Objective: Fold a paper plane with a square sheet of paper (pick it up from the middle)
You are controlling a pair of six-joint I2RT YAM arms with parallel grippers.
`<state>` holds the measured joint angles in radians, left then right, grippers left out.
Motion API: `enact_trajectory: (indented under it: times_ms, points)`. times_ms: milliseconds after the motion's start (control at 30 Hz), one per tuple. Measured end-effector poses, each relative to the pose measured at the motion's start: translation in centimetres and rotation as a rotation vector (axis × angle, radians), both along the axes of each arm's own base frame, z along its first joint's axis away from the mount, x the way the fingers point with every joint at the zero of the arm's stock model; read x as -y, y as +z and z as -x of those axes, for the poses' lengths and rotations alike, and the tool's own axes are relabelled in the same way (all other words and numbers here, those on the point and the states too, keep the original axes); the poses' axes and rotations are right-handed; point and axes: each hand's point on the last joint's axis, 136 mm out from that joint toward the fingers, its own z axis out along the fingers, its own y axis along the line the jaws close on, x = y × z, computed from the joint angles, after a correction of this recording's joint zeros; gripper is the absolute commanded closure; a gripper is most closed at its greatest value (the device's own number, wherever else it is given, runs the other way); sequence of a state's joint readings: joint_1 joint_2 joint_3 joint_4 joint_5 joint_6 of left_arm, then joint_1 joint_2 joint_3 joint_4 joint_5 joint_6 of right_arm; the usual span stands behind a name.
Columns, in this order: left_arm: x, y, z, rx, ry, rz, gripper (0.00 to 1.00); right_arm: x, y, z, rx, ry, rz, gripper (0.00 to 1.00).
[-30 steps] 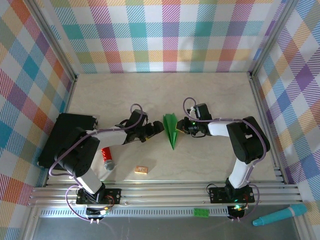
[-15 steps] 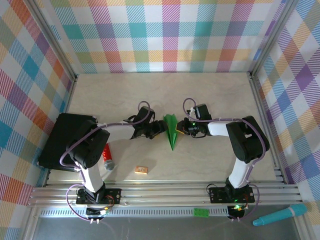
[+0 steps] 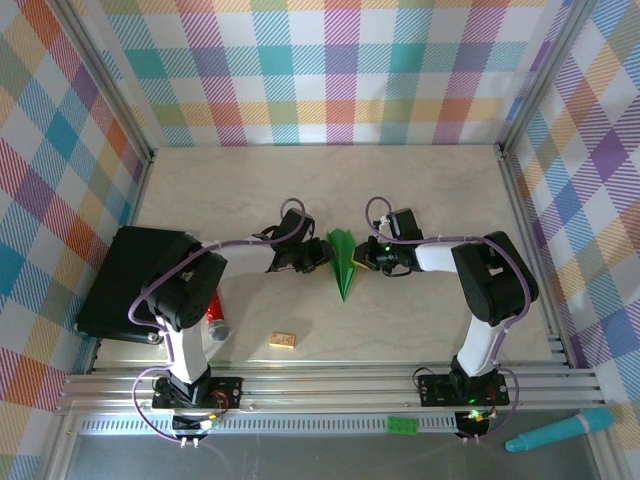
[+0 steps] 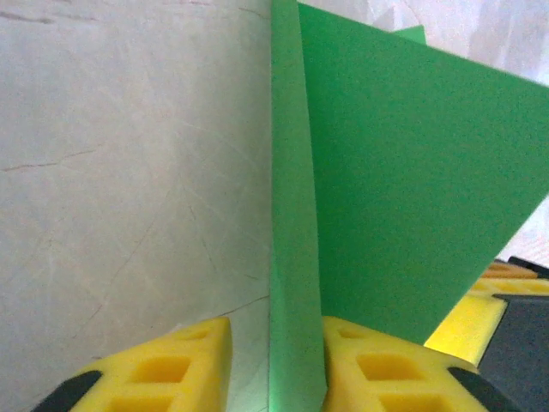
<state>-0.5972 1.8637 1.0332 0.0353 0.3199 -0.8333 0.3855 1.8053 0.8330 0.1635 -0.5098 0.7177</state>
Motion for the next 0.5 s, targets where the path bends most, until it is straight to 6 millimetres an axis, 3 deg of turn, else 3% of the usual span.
enact_trajectory:
  times_ms: [200, 500]
  points:
    - [-1.4, -0.3, -0.9, 0.014, 0.03, -0.036, 0.9, 0.3, 0.2, -0.4, 0.013, -0.017, 0.01, 0.94]
    - [-3.3, 0.1, -0.4, 0.038, 0.066, -0.071, 0.93, 0.9, 1.3, -0.7, 0.048, -0.041, 0.015, 0.93]
